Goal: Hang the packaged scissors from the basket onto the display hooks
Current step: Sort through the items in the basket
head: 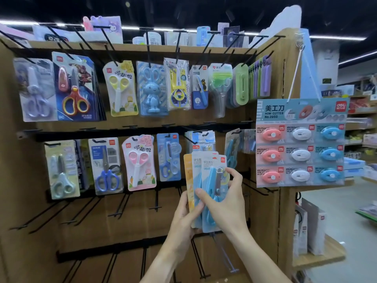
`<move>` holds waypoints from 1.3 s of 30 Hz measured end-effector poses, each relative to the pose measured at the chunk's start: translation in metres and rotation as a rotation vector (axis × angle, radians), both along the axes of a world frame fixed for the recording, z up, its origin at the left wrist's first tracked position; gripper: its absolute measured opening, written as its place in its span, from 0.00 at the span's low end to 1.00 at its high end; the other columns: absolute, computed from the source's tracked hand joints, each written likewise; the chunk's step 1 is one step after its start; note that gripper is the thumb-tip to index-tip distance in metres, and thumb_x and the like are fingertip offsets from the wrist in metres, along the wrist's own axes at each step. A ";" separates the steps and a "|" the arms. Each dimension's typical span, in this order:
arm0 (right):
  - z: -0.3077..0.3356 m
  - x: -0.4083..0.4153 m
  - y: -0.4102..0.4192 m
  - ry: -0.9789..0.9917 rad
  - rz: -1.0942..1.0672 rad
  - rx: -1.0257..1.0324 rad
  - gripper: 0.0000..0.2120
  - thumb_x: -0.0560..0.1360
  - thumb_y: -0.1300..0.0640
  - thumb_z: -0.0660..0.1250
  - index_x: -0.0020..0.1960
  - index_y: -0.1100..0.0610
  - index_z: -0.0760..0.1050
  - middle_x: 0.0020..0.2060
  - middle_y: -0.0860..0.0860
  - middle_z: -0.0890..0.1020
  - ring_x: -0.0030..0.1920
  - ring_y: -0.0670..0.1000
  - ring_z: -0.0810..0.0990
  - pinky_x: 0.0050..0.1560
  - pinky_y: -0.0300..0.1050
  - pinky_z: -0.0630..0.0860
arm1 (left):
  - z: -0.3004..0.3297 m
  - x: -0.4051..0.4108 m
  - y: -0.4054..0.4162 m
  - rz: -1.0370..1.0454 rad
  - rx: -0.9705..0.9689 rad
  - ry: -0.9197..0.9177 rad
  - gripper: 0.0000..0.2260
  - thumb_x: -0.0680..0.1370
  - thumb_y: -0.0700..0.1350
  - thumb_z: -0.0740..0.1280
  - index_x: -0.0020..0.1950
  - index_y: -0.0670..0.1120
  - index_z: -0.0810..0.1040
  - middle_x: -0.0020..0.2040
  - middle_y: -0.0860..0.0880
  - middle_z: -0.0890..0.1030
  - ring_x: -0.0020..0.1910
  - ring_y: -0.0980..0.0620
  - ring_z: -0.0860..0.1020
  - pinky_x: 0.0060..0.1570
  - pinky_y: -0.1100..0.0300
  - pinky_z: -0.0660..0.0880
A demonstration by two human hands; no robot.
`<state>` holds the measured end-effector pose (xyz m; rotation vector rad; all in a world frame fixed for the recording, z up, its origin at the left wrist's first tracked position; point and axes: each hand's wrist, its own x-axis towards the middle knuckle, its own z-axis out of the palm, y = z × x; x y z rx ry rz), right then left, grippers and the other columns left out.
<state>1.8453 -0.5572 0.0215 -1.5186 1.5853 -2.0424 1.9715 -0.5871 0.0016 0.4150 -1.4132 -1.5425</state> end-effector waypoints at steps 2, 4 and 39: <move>-0.002 -0.001 0.000 -0.013 0.019 0.004 0.41 0.67 0.45 0.83 0.69 0.35 0.59 0.65 0.44 0.75 0.66 0.46 0.77 0.60 0.52 0.82 | 0.000 0.001 0.000 -0.009 0.025 0.005 0.19 0.82 0.46 0.67 0.73 0.57 0.73 0.67 0.51 0.83 0.66 0.48 0.82 0.64 0.40 0.79; -0.003 -0.002 0.000 -0.019 0.039 0.008 0.40 0.67 0.43 0.82 0.68 0.33 0.59 0.65 0.44 0.75 0.65 0.46 0.78 0.60 0.53 0.82 | 0.001 0.003 -0.002 0.017 0.018 -0.015 0.17 0.83 0.48 0.67 0.72 0.58 0.74 0.66 0.52 0.84 0.65 0.48 0.83 0.63 0.40 0.80; 0.081 -0.091 -0.092 0.065 -0.467 0.264 0.45 0.72 0.42 0.77 0.81 0.50 0.59 0.68 0.59 0.75 0.70 0.61 0.71 0.66 0.55 0.71 | 0.003 -0.017 -0.028 0.233 -0.092 -0.051 0.16 0.82 0.48 0.69 0.70 0.54 0.75 0.61 0.50 0.86 0.55 0.45 0.87 0.42 0.46 0.85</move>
